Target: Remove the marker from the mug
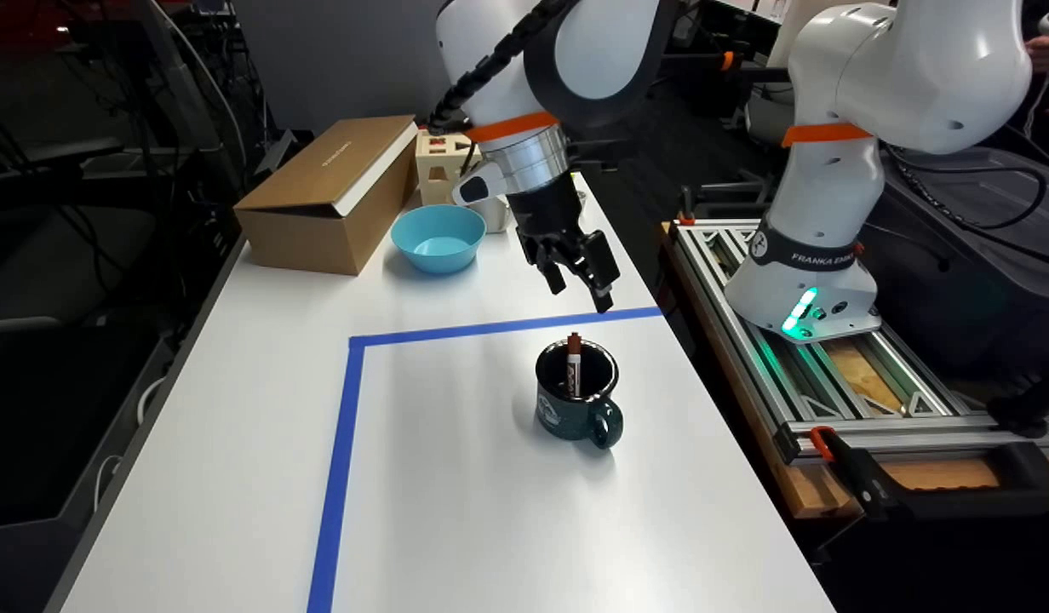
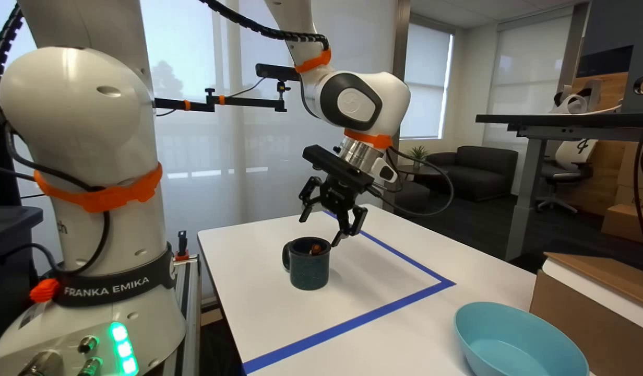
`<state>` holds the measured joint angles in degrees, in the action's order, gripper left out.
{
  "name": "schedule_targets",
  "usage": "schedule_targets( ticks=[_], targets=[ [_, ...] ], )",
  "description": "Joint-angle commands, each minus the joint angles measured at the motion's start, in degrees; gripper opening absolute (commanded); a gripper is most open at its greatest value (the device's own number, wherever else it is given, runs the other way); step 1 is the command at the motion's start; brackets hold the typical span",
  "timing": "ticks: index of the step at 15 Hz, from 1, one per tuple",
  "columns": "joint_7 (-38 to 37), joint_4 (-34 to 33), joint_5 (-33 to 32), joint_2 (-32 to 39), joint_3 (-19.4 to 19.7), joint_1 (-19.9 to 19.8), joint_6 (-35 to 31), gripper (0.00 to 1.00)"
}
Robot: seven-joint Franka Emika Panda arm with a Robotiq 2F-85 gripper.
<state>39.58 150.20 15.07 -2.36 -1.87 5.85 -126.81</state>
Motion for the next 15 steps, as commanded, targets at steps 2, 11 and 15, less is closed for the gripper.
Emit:
schedule_targets(
  ticks=[2,11,15],
  targets=[
    [2.34,-0.42,1.75,2.95,-1.47,0.14,-2.34,1.00],
    [1.97,-2.66,0.85,6.64,-4.02,-0.40,-3.45,1.00],
    [2.13,-3.78,0.79,7.85,-4.40,-0.54,-3.21,1.00]
  ],
)
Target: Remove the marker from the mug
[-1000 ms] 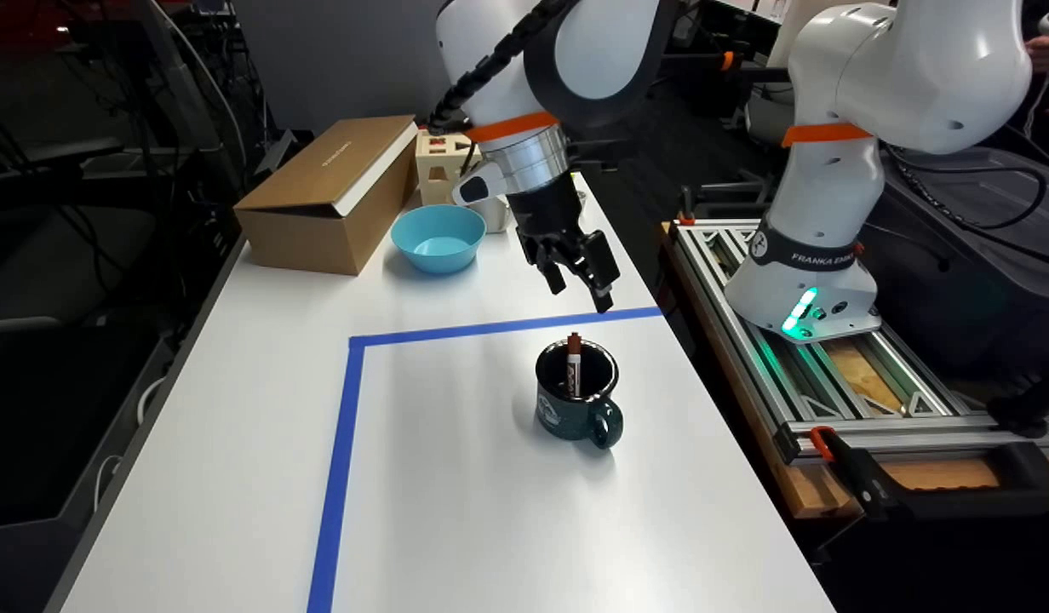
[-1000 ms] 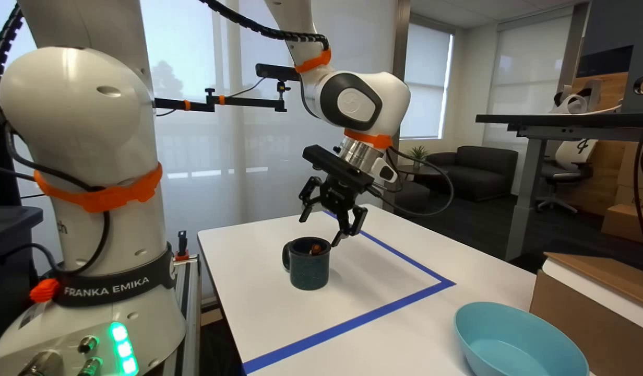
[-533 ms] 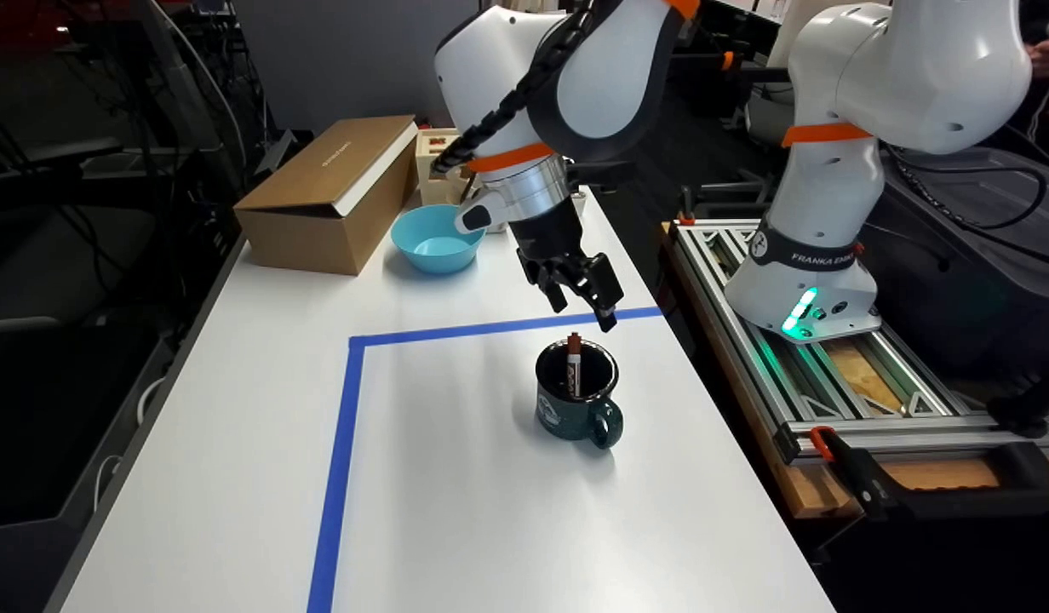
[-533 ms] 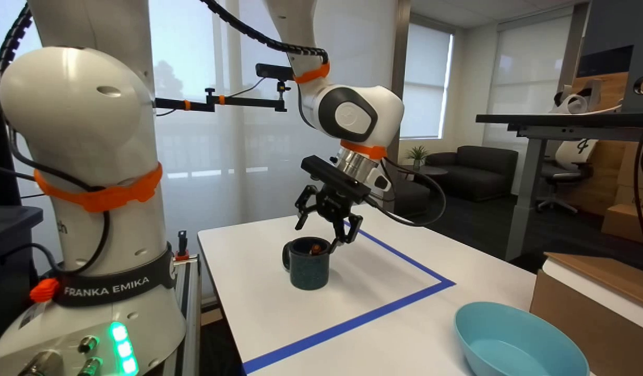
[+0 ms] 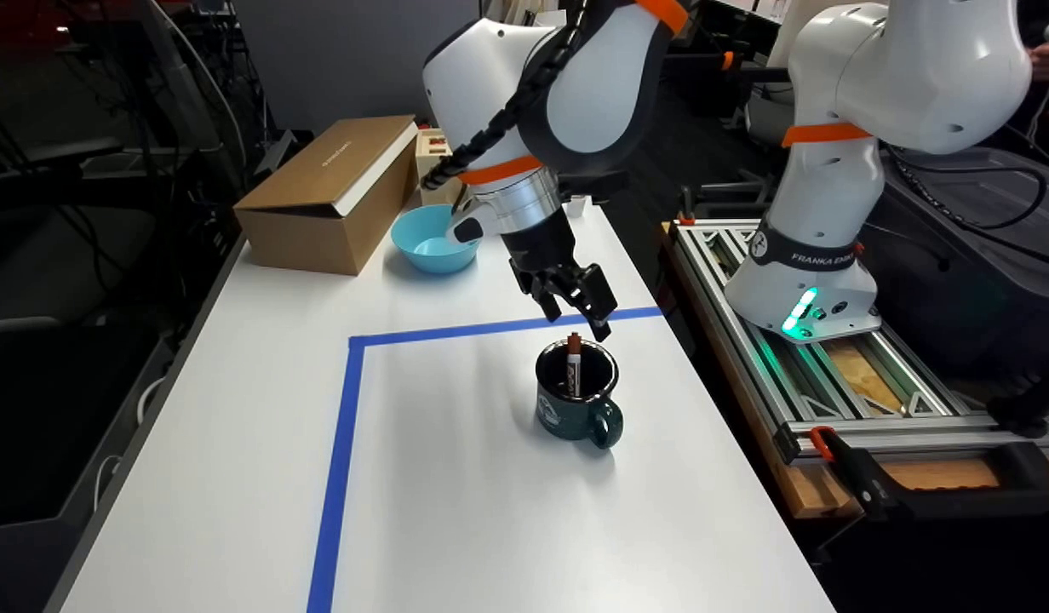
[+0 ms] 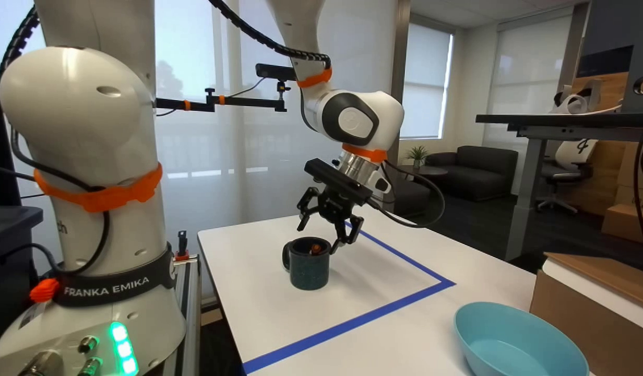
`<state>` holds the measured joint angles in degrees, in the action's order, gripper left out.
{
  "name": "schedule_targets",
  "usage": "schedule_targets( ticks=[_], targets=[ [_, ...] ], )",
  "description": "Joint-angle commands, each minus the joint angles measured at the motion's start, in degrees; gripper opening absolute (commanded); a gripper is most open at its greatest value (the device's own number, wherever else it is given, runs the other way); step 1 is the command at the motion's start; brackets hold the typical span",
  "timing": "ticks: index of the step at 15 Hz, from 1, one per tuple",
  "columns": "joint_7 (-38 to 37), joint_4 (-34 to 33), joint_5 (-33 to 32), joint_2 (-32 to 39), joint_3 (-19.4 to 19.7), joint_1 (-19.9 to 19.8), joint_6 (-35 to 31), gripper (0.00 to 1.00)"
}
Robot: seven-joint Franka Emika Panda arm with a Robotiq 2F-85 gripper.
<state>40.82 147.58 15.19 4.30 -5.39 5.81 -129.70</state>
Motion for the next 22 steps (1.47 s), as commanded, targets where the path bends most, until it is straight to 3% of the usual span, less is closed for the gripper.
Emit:
schedule_targets(
  ticks=[1,5,8,9,11,15,19,21,22],
  targets=[
    [0.86,-1.37,0.68,1.48,-1.00,-0.54,-0.28,1.00],
    [0.59,-2.00,0.21,2.77,-1.59,-0.53,-0.26,1.00],
    [0.39,-2.47,-0.01,3.42,-1.88,-0.68,-0.11,0.70],
    [0.31,-2.58,-0.10,3.67,-1.94,-0.72,-0.12,0.67],
    [0.21,-2.72,-0.24,3.94,-2.00,-0.80,-0.09,0.67],
    [0.10,-2.73,-0.27,3.92,-2.05,-0.90,-0.01,0.79],
    [-0.15,-2.68,-0.44,3.31,-1.98,-1.01,0.24,0.77],
    [-0.25,-2.73,-0.45,3.11,-2.00,-1.09,0.35,0.68],
    [-0.36,-2.72,-0.47,2.90,-2.02,-1.10,0.44,0.69]
  ],
)
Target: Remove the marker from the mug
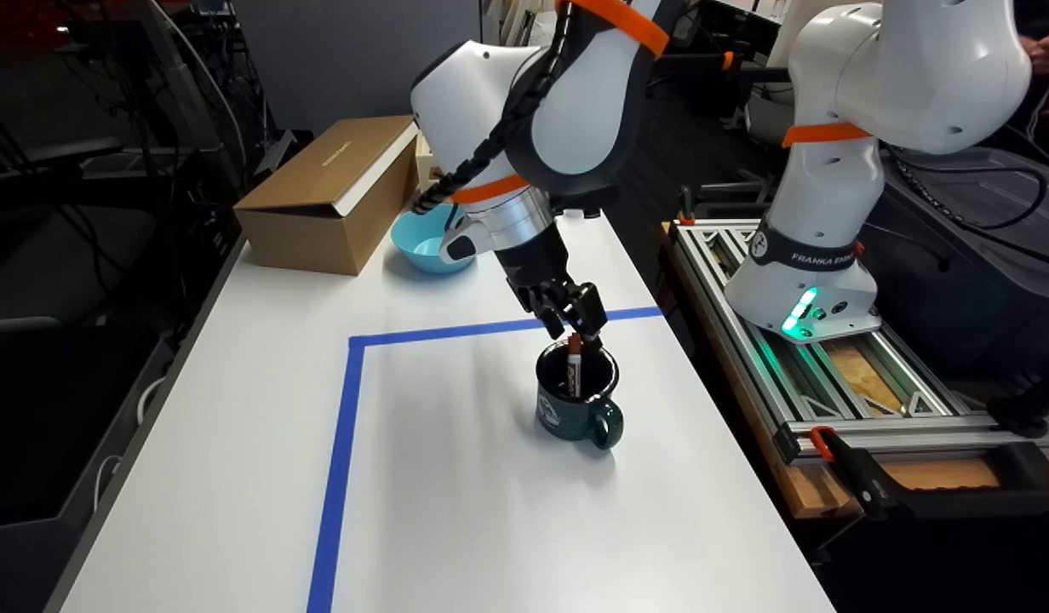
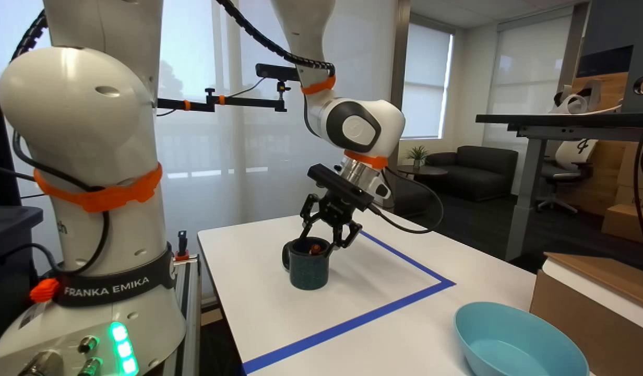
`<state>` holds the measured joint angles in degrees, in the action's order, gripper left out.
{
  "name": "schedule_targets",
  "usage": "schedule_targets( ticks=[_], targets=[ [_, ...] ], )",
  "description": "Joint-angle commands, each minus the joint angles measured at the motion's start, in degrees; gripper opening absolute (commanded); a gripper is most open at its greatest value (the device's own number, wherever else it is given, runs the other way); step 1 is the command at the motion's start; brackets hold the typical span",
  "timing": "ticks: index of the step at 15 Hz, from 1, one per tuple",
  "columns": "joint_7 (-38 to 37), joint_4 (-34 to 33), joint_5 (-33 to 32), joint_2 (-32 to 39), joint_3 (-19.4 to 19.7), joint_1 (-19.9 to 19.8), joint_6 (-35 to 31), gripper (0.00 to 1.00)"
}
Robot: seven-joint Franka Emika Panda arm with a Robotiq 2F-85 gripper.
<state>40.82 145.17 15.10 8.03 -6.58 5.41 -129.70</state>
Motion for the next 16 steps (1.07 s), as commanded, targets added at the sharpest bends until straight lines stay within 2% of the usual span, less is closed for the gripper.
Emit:
schedule_targets(
  ticks=[1,2,6,7,9,10,11,16],
  targets=[
    [-0.43,-0.32,-0.42,-1.05,-0.86,-0.73,0.57,0.64],
    [-0.53,-0.37,-0.49,-1.23,-0.89,-0.73,0.71,0.69],
    [-0.70,-0.51,-0.76,-1.81,-0.97,-0.61,0.80,0.67],
    [-0.74,-0.51,-0.81,-1.81,-0.99,-0.59,0.85,0.58],
    [-0.72,-0.57,-0.82,-1.69,-1.14,-0.51,0.92,0.52],
    [-0.81,-0.54,-0.94,-1.68,-1.21,-0.45,0.90,0.58],
    [-0.77,-0.55,-0.86,-1.65,-1.29,-0.45,0.97,0.61],
    [-0.95,-0.41,-1.29,-1.53,-1.54,-0.37,0.93,0.61]
  ],
)
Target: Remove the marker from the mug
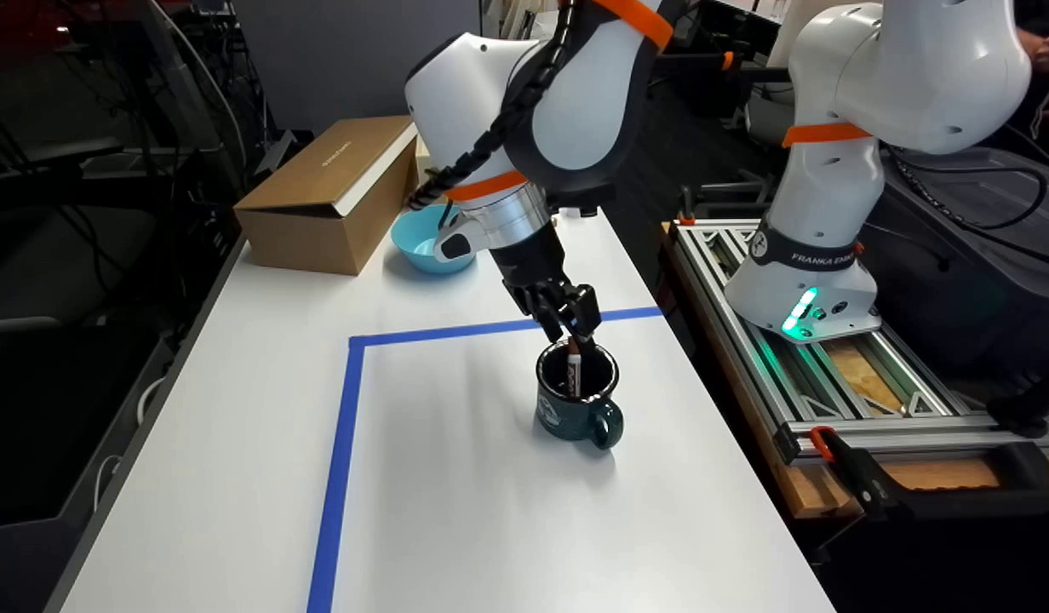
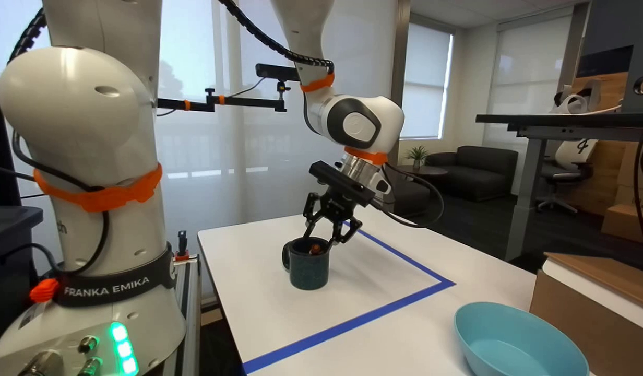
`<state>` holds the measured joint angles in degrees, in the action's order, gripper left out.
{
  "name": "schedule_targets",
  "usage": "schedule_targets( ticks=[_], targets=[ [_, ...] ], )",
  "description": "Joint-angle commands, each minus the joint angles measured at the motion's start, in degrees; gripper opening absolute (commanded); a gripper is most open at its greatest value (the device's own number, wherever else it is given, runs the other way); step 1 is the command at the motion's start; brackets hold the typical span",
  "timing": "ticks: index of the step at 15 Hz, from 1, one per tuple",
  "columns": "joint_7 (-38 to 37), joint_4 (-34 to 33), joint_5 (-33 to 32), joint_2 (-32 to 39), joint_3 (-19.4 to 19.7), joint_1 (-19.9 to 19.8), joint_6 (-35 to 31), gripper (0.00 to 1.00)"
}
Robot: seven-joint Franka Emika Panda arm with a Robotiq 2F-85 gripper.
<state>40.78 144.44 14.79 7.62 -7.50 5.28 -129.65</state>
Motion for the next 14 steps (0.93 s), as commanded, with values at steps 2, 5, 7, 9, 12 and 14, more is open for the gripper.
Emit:
schedule_targets(
  ticks=[2,5,7,9,12,14],
  targets=[
    [-0.94,0.36,-1.11,-1.11,-0.63,-0.28,0.92,0.53],
    [-1.00,0.46,-1.25,-1.10,-0.49,-0.46,1.05,0.45],
    [-0.95,0.61,-1.22,-1.12,-0.43,-0.57,1.05,0.42],
    [-0.92,0.84,-1.18,-1.19,-0.39,-0.70,1.25,0.45],
    [-0.93,1.24,-1.27,-1.26,-0.42,-0.69,1.50,0.50],
    [-0.92,1.35,-1.28,-1.34,-0.45,-0.66,1.63,0.51]
  ],
)
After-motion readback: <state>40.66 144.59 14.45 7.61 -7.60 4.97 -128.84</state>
